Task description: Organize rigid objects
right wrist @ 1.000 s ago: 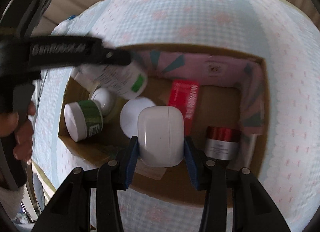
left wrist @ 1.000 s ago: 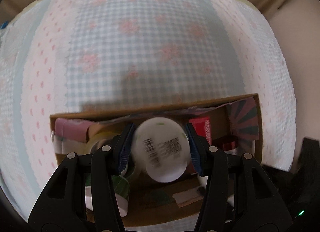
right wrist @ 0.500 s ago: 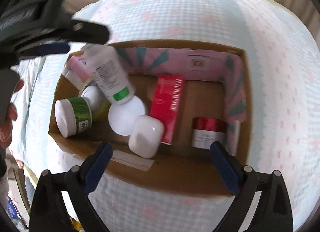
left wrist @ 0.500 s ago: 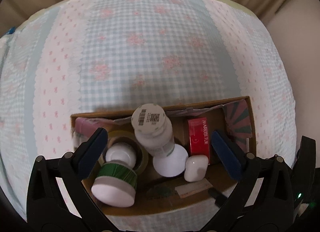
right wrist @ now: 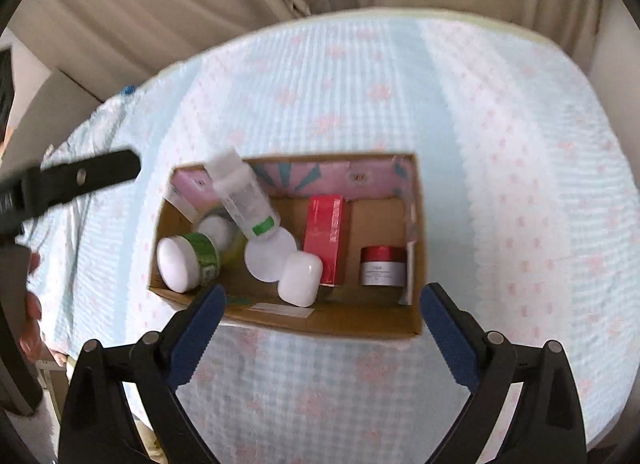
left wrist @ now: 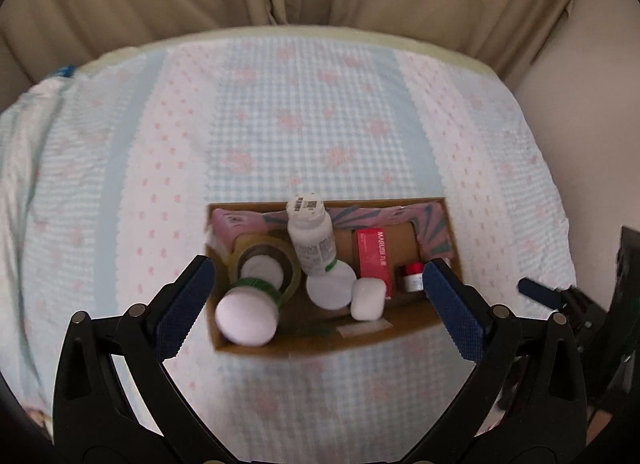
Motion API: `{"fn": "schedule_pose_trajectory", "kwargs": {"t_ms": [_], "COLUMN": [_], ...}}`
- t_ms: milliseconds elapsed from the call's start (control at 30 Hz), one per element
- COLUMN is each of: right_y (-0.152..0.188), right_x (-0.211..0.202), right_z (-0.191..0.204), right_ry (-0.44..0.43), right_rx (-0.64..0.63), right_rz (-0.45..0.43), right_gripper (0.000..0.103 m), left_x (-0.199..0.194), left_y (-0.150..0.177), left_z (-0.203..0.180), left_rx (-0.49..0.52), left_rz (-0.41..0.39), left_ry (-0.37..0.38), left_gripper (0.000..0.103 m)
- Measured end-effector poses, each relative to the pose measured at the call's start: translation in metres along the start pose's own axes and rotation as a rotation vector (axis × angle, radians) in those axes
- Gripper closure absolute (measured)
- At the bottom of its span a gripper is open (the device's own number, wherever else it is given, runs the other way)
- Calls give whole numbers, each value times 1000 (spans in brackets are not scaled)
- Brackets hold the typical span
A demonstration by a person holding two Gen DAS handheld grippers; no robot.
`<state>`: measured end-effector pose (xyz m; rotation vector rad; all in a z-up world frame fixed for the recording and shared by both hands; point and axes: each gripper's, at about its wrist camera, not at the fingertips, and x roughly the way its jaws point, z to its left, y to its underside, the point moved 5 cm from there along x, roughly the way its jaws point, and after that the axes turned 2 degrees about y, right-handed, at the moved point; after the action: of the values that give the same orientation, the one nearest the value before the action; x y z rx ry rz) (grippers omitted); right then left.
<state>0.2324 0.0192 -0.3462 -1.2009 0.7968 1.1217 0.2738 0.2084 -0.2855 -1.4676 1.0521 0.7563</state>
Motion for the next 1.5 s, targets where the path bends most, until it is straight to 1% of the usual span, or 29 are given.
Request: {"fn": "schedule_pose_trajectory", "kwargs": {"t_ms": [67,100,167,233,367,467,567,667,767,900,1033,1167,1500], "right_y": [-6,-8,-14,-21,-28,-25,-17,-8,0,5,6,8,8], "right_x": [-28,-43,-81,-121,-201,-251,-286,-308,-319,-328,-332,-335,-334], "right_z": [2,3,3,5,11,15,19,21,22,19,15,14,10], "right_ry": [0,1,9,18,65,116,147,169,188,204,212,217,232], "right_rx": [-1,-3,-5,-9,-38,-70,-79,-68,-61,-63,-57,-49,-45], "right_rz": [-23,-34,-74,-120,-243,-344,-429,-497,-535,-568,-573,-579,-578], "right_gripper": [6,6,6,6,6,6,6,6,6,6,6,6,6], "left_x": [-36,-53,-88,-124,-196,-235,-265,-283,-289,-293,-295,-294,-294], "left_y": [2,2,4,6,16,26,38,49,58,62,64,63,62], "left_z": [-5,-7,-14,-22,-39,-49,-57,-65,-72,-77,-82,-83,-88], "left_rx": [-5,1,17,19,0,0,5,18,29,23,37,34,49], "left_rz": [-52,-75,-128,-183,-304,-387,-467,-515,-541,-548,-553,-551,-553], "left_ry": [-5,-24,-54,-65,-35,-35,-52,-59,-64,-50,-72,-62,-69], "left_gripper": [0,0,0,0,0,0,0,0,0,0,0,0,0]}}
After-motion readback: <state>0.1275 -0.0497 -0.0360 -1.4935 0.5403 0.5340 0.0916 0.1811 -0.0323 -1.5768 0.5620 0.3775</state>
